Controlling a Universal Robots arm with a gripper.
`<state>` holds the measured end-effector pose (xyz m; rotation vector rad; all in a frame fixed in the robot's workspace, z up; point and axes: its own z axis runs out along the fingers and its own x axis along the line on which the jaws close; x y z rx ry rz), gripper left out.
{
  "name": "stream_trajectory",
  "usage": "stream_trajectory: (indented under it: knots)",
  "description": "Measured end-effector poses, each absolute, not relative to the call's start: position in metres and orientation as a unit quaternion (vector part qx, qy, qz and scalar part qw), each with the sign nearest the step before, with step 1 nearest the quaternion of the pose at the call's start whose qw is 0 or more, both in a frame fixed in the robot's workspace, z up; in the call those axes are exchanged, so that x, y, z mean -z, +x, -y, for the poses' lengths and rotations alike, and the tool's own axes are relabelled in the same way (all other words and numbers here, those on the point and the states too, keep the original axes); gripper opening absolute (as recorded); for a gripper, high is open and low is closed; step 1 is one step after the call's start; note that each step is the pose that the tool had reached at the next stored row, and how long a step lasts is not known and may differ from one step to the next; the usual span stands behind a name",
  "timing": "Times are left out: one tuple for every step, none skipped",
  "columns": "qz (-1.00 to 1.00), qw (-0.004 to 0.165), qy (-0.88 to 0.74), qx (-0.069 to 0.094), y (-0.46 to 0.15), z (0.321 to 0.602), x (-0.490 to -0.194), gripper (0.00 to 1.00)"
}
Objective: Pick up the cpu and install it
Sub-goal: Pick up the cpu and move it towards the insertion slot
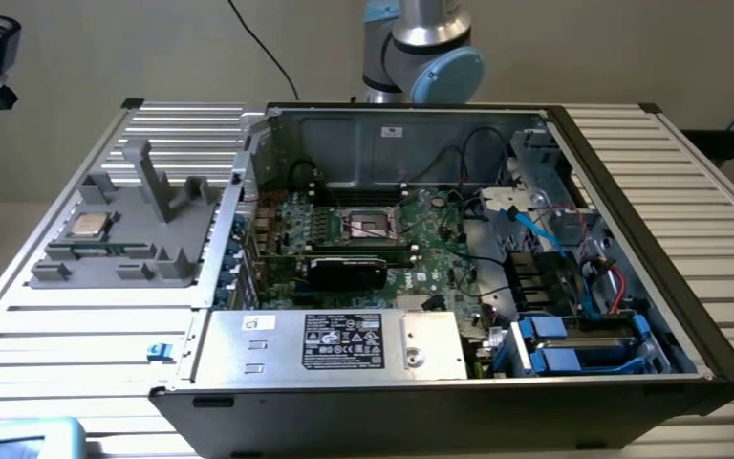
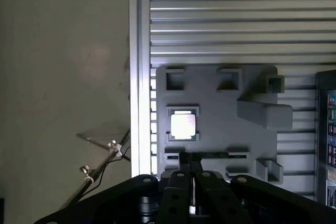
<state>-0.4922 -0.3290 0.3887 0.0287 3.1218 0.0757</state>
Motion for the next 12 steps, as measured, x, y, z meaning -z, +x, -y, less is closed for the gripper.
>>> stream_trajectory:
  knots:
    - [-1.0,0.009,0.009,-0.024,-0.4922,0.329,-0.3887,0.11]
    - [-1.0,0.009,0.009,-0.024,-0.4922,0.329,-0.3887,0.11]
    - [-1.0,0.009,0.009,-0.024,-0.4922,0.329,-0.3887,0.11]
    - [-1.0,0.009,0.009,-0.024,-0.4922,0.329,-0.3887,0.11]
    - [-1.0,0.009,0.009,-0.024,-0.4922,0.329,-0.3887,0.11]
    - [-1.0,0.009,0.009,-0.024,-0.4922,0.329,-0.3887,0.11]
    - [-1.0,0.009,0.009,-0.024,-0.4922,0.329,-0.3887,0.12]
    - [-1.0,0.009,0.009,-0.024,-0.4922,0.329,-0.3887,0.16]
    - [-1.0,0.009,0.009,-0.024,-0.4922,0.329,-0.3887,0.16]
    - [-1.0,0.009,0.009,-0.024,-0.4922,0.329,-0.3887,0.23]
    - [-1.0,0.009,0.009,-0.024,-0.4922,0.329,-0.3887,0.29]
    - [-1.0,0.009,0.009,-0.024,-0.4922,0.329,-0.3887,0.36]
